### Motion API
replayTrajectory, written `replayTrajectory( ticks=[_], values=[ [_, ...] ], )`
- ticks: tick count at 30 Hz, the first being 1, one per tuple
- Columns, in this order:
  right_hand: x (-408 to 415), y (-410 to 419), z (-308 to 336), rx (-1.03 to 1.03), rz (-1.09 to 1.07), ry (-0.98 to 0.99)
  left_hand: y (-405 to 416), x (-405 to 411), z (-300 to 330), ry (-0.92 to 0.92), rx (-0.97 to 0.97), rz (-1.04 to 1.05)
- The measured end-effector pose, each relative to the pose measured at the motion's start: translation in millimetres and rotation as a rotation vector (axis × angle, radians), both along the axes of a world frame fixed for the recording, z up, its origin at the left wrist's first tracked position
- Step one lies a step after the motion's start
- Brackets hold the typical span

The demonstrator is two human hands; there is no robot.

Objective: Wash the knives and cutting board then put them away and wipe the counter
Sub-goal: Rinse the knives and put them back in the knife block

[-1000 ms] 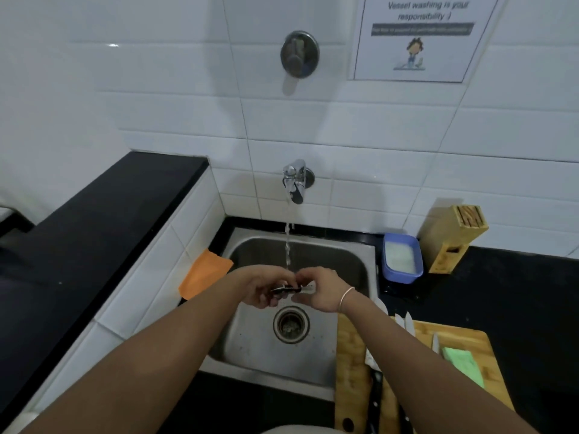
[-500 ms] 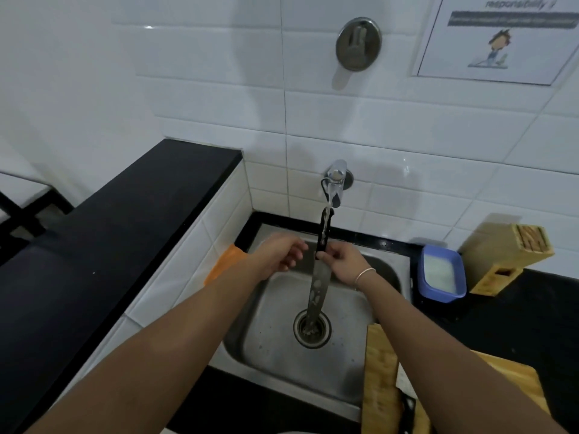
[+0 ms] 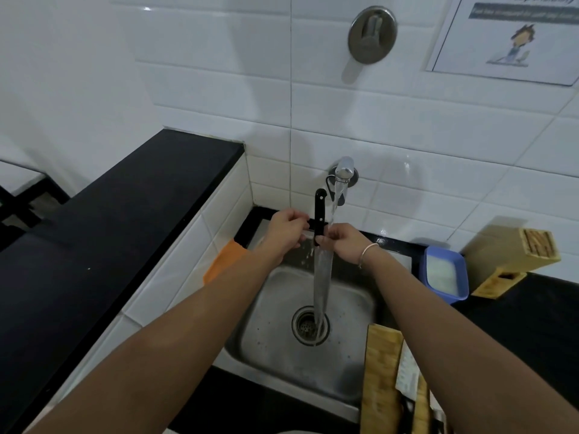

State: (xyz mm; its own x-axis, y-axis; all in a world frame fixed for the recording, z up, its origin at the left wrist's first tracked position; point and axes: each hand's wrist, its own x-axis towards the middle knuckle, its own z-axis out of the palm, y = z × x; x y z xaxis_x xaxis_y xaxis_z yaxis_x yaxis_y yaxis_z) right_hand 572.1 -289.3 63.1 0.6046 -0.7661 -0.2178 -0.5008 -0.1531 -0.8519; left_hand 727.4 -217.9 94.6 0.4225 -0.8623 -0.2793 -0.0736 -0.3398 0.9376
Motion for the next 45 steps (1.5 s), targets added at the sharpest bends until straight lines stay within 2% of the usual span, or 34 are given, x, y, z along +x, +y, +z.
replayTrajectory(
  ticks=[7, 13, 19, 25, 29, 31, 35, 40, 45],
  values=[
    [-15.3, 26.1, -28.7, 0.06, -0.024, 0.004, 8.1, -12.4, -9.5, -0.026, 0.038, -0.13],
    [-28.5, 53.5, -45.1, 0.11, -0.084, -0.007, 23.1, -16.2, -15.7, 0.012, 0.055, -0.351],
    [-27.4, 58.5, -42.3, 0.035, -0.265, -0.02, 24.5, -18.4, -22.6, -0.04, -0.094, -0.421],
    [-9.6, 52.1, -22.7, -0.077, -0.439, -0.139, 13.1, -34.2, -6.9, -0.066, -0.304, -0.287],
    [-11.6, 48.0, -11.6, 0.0, -0.413, -0.235, 3.2, -34.7, 4.1, 0.092, -0.306, -0.202],
    [-16.1, 44.9, -9.3, 0.029, -0.372, -0.272, 0.5, -33.2, 11.2, 0.192, -0.302, -0.21],
    [-28.1, 41.8, -8.8, 0.077, -0.271, -0.296, -4.5, -28.3, 15.8, 0.265, -0.291, -0.244],
    [-28.9, 45.7, -15.0, 0.084, -0.178, -0.142, -10.9, -27.9, 16.9, 0.332, -0.294, -0.235],
    [-23.7, 49.8, -19.2, 0.038, -0.188, -0.064, -13.7, -29.9, 16.9, 0.359, -0.29, -0.295]
  ],
)
